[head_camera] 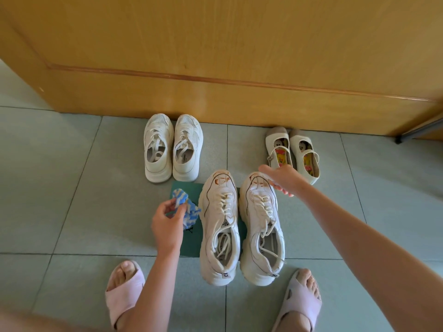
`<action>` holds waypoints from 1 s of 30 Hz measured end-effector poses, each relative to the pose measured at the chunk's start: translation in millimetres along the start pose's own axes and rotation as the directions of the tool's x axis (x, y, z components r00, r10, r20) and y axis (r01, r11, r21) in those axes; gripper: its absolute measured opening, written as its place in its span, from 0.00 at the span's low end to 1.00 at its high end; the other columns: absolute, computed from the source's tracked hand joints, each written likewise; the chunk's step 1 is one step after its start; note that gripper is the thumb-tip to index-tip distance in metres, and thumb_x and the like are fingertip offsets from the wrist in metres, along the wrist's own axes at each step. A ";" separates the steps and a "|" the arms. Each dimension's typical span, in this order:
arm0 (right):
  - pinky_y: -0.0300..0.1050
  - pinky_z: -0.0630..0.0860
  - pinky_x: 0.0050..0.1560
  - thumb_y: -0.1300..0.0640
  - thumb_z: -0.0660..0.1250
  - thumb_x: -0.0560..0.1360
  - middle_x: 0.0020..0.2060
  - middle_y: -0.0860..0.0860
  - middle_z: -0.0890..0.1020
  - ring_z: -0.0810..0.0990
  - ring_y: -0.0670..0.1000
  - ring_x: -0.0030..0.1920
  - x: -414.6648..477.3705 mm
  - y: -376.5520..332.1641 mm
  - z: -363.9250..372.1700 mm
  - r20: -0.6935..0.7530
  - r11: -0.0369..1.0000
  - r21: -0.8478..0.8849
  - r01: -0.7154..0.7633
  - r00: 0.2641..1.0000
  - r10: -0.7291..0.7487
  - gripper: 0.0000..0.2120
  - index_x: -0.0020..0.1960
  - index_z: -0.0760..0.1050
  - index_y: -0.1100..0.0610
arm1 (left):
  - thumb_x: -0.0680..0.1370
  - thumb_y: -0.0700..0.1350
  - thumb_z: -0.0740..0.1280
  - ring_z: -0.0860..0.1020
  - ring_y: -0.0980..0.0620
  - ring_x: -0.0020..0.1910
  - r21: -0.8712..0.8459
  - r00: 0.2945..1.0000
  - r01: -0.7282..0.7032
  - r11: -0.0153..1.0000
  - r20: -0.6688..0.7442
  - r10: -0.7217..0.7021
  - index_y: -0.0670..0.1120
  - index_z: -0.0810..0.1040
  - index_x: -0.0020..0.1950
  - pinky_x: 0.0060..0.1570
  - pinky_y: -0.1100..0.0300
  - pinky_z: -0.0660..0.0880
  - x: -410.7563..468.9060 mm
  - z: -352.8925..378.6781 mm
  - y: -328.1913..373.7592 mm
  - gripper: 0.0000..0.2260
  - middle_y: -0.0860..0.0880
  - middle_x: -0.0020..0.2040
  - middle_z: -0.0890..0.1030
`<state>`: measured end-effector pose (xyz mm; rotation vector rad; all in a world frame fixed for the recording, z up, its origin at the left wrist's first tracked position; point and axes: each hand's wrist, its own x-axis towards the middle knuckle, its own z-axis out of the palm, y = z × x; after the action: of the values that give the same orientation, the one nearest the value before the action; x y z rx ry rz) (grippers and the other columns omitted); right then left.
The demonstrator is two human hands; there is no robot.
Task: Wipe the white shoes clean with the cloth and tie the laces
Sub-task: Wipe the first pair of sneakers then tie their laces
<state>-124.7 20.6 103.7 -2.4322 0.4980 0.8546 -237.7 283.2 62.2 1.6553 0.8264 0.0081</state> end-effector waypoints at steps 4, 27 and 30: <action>0.40 0.62 0.31 0.32 0.56 0.69 0.25 0.48 0.67 0.63 0.48 0.24 -0.5 0.3 3.7 -0.133 0.999 0.008 0.044 0.990 -0.043 0.26 0.28 0.67 0.54 | 0.75 0.42 0.70 0.81 0.46 0.47 0.003 1.000 -0.004 1.000 0.011 0.004 0.48 0.77 0.51 0.46 0.52 0.78 -1.7 -0.5 1.0 0.06 0.45 0.49 0.82; 0.39 0.60 0.29 0.33 0.56 0.72 0.23 0.47 0.65 0.64 0.48 0.25 -3.6 -14.7 2.2 -0.160 0.969 -0.241 0.052 0.983 -0.093 0.26 0.27 0.63 0.53 | 0.75 0.42 0.70 0.80 0.48 0.46 0.010 1.000 0.008 1.000 0.007 -0.008 0.45 0.78 0.53 0.45 0.55 0.77 -3.1 -2.7 -2.1 0.08 0.46 0.49 0.81; 0.40 0.60 0.30 0.33 0.56 0.72 0.25 0.48 0.66 0.64 0.49 0.26 -4.3 -17.8 -1.0 -0.179 0.978 -0.196 0.067 0.978 -0.103 0.26 0.30 0.64 0.54 | 0.75 0.42 0.70 0.81 0.47 0.47 0.004 1.000 0.015 1.000 0.007 -0.015 0.45 0.78 0.53 0.45 0.54 0.77 -3.0 -4.5 -3.2 0.08 0.46 0.49 0.81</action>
<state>-118.6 35.0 113.2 -2.7046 0.3923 0.6652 -243.4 285.5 61.9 1.6519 0.8334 -0.0100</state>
